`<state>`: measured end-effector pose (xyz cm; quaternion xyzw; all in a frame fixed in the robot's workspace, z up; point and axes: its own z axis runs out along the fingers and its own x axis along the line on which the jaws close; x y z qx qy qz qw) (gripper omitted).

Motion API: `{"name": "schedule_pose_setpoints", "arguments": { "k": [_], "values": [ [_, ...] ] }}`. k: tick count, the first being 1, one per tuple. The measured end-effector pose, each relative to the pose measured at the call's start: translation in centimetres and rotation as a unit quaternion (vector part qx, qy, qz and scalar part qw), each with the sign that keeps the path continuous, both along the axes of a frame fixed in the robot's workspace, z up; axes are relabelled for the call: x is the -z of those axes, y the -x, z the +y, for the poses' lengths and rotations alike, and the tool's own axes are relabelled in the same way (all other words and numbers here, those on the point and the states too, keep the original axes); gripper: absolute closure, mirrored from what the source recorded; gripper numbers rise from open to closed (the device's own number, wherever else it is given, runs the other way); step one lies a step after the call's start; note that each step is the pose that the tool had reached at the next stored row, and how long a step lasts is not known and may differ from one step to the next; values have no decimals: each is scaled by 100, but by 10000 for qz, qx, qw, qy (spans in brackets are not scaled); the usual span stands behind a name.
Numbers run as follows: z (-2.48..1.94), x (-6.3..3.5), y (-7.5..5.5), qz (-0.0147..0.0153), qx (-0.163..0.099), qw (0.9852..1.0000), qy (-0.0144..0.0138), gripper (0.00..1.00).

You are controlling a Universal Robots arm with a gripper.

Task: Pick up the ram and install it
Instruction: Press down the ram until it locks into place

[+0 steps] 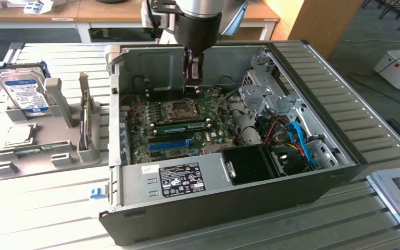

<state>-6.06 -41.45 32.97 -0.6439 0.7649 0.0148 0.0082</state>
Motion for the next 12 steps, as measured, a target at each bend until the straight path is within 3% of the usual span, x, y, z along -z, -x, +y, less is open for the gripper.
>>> {"name": "schedule_pose_setpoints", "arguments": {
  "k": [6, 12],
  "values": [
    [0, 3, 0, 0, 511, 9987, 0, 90],
    [-1, 6, 0, 0, 1002, 9950, 1, 90]
  ]
}}
